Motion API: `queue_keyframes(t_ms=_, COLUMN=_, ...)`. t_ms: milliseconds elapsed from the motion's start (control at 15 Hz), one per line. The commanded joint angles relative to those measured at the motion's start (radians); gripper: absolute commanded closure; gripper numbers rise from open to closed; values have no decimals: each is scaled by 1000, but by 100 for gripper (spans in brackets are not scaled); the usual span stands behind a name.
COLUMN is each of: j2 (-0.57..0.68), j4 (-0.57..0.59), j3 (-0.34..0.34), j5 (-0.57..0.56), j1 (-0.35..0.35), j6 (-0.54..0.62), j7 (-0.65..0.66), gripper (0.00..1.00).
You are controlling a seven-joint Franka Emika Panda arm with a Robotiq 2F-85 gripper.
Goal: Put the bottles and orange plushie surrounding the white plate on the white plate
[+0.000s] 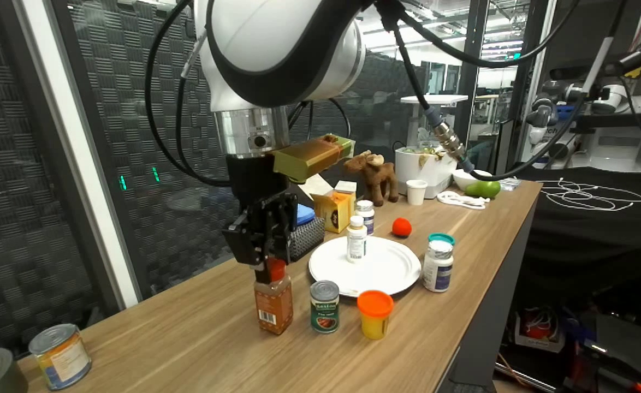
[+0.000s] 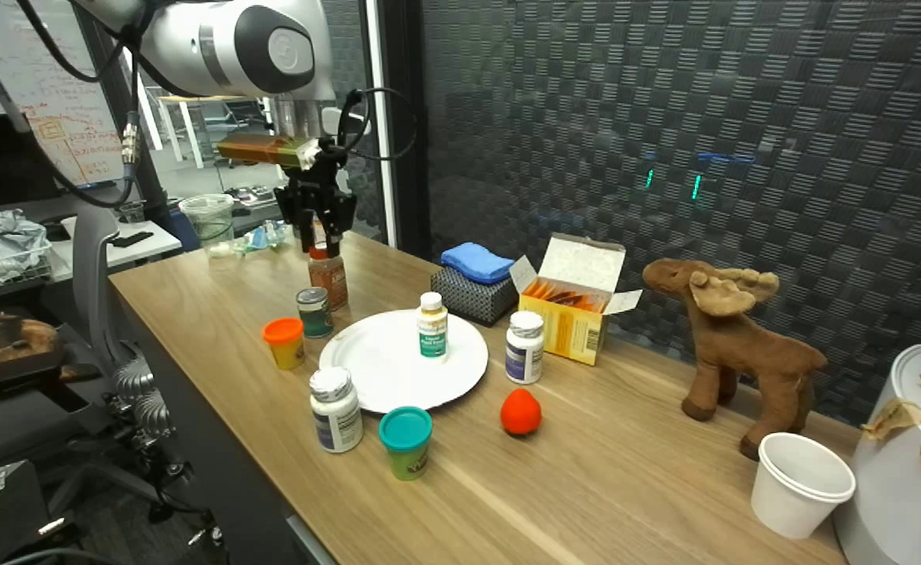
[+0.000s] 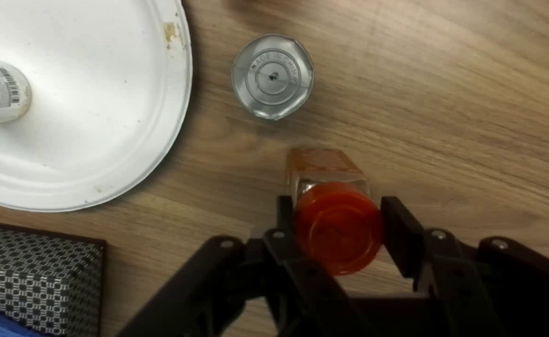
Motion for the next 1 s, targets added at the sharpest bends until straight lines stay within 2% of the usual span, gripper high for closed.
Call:
queue_keyframes(t_ms=0, j2=-46, j4=38, j3=-7, j5=9, j1=8, j6=-80, j7=4, gripper=76)
queue_keyframes(t_ms=400, j2=-207, j4=0, j3=-9, j5=68, j1=-23, j6=-118, j7=43, gripper=76)
queue_keyframes(t_ms=933, j2=-368, j4=-216, j3=-52, j5=65, j1=-68, j6=-141, j7=182, gripper=76)
